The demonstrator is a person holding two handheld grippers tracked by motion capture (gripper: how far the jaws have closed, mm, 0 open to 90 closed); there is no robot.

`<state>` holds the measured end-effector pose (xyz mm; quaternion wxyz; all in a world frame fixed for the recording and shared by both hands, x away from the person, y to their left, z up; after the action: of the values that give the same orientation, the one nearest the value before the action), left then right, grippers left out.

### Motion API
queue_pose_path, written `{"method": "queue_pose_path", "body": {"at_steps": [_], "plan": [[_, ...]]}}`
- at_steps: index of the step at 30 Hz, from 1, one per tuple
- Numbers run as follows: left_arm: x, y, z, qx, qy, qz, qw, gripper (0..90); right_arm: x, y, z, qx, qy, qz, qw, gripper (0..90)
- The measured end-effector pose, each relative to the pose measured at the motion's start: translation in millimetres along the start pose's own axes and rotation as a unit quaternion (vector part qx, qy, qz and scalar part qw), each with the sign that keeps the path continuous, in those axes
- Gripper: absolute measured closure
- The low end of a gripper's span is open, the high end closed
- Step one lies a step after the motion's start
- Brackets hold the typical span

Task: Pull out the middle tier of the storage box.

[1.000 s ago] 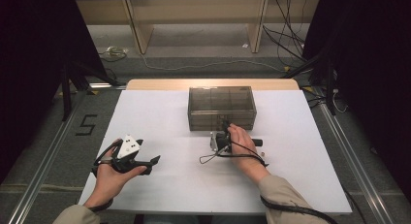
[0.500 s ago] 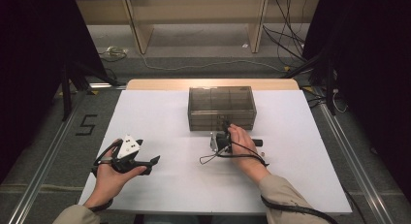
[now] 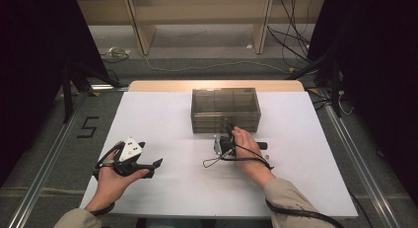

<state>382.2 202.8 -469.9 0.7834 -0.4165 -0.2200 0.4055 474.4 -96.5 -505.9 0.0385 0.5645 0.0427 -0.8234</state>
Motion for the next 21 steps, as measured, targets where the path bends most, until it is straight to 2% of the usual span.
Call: {"method": "queue_pose_path", "body": {"at_steps": [21], "plan": [[-0.1, 0.3, 0.7, -0.001, -0.002, 0.000, 1.0000, 16.0, 3.3, -0.4, 7.5, 0.002, -0.003, 0.003, 1.0000, 80.5]]}}
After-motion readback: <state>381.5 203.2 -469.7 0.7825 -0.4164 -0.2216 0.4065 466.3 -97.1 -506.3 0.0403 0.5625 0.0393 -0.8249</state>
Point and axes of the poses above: each handheld gripper's, and its own axes: z roughly backward along the jaws, y roughly out of its underside, x roughly to its left, the point moved 4 cm from there along -z, roughly forward along the jaws, and after that the axes turned 8 degrees about z, right-handed, at the moved point
